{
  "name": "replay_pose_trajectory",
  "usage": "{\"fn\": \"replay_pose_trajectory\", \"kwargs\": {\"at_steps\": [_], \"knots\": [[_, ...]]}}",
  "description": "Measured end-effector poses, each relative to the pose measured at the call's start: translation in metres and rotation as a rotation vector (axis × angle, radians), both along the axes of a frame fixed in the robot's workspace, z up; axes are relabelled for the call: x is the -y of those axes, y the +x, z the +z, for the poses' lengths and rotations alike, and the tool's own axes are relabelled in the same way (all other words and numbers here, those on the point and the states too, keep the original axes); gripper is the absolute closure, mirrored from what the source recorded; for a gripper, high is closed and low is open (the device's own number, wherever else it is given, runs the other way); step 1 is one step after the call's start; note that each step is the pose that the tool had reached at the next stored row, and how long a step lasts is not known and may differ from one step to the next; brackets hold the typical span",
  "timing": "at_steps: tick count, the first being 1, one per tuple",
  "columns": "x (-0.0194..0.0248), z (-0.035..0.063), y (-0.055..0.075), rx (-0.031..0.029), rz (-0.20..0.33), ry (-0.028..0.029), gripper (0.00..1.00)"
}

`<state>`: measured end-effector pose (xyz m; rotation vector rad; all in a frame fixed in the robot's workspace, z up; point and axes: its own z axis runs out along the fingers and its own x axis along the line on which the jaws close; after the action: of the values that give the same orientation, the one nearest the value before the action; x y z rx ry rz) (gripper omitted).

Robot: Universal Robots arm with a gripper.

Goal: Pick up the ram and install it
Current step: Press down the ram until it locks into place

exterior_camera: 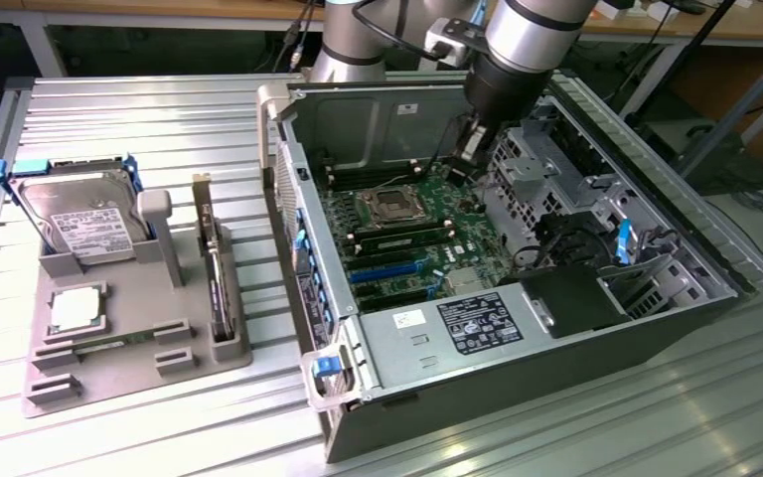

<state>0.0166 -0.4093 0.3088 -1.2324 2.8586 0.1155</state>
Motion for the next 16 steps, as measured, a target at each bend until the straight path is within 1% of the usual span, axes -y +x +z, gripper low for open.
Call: {"fn": "replay_pose_trajectory", "kwargs": {"at_steps": [2,4,6,7,9,14,15,16], "knots": [[0.0,0.0,0.0,0.0001,-0.035,0.0001,0.9],[0.0,0.0,0.0,0.0,-0.082,0.0,0.9],[0.0,0.0,0.0,0.0,-0.15,0.0001,0.9],[0.0,0.0,0.0,0.0,-0.205,0.0001,0.9],[0.0,0.0,0.0,0.0,-0.259,-0.0001,0.9],[0.0,0.0,0.0,0.0,-0.348,0.0,0.9],[0.0,0.0,0.0,0.0,-0.357,0.0,0.9],[0.0,0.0,0.0,0.0,-0.383,0.0001,0.9]]}}
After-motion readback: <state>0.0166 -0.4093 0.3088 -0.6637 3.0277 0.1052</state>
